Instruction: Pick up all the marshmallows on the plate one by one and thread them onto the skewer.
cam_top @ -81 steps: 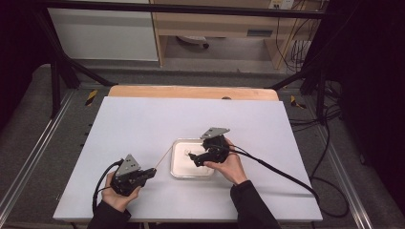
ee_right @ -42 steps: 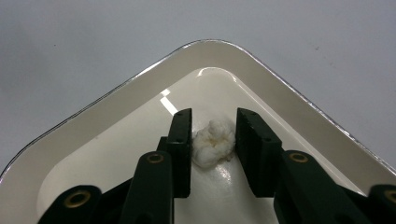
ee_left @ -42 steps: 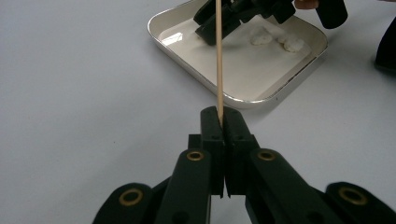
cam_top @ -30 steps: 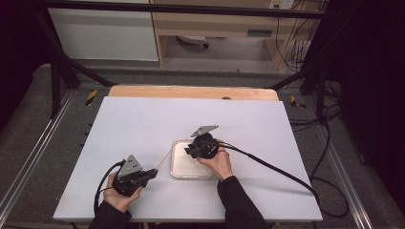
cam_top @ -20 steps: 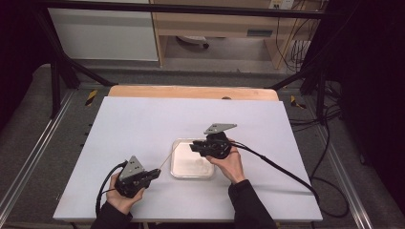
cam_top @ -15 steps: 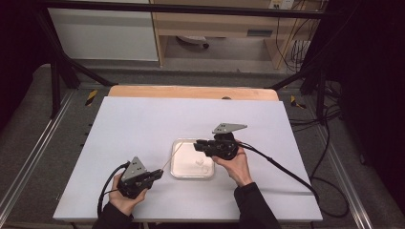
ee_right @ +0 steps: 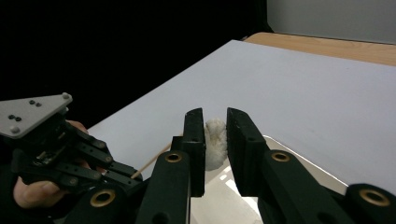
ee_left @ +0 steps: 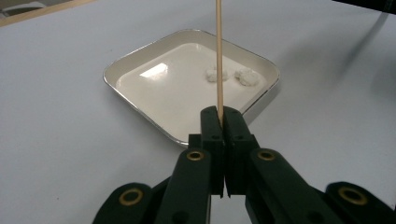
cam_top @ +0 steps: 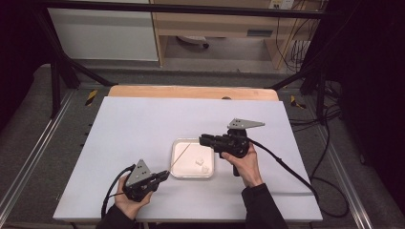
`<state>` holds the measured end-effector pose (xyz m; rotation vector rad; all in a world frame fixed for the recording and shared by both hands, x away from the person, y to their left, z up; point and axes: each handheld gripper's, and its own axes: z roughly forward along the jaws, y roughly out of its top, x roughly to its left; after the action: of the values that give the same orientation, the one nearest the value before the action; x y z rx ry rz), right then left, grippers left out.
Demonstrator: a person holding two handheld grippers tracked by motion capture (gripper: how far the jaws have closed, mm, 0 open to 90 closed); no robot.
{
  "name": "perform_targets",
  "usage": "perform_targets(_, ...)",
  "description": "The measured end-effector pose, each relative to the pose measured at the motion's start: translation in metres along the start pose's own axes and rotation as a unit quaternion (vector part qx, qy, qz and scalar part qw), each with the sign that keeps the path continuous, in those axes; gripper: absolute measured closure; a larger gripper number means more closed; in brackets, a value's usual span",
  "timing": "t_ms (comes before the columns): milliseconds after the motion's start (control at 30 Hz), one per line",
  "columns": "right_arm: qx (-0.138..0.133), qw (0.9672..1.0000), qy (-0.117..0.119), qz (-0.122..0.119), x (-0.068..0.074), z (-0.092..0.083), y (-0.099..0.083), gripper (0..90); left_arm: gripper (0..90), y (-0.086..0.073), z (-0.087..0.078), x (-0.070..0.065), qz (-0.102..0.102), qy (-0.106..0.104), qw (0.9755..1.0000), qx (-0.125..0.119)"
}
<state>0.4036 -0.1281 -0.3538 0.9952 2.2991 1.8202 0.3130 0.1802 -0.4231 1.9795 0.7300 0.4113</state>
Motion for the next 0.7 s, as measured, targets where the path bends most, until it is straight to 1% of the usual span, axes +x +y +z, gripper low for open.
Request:
perform_targets(167,-0.013,0.9998,0.014,0.011,0.0,0.001,0.001,78.3,88.7,0.0,0.003,-0.003,0.002,-0.003,1.0,-0.002)
perform_targets(400,-0.015,0.999,0.031,0.027,0.0,0.007,0.0,78.4,88.7,0.001,0.003,-0.004,0.005,-0.004,0.9999,-0.008)
perform_targets(700,-0.014,0.9984,0.043,0.034,-0.001,0.011,-0.002,78.5,88.7,0.001,0.003,-0.005,0.008,-0.005,0.9999,-0.012)
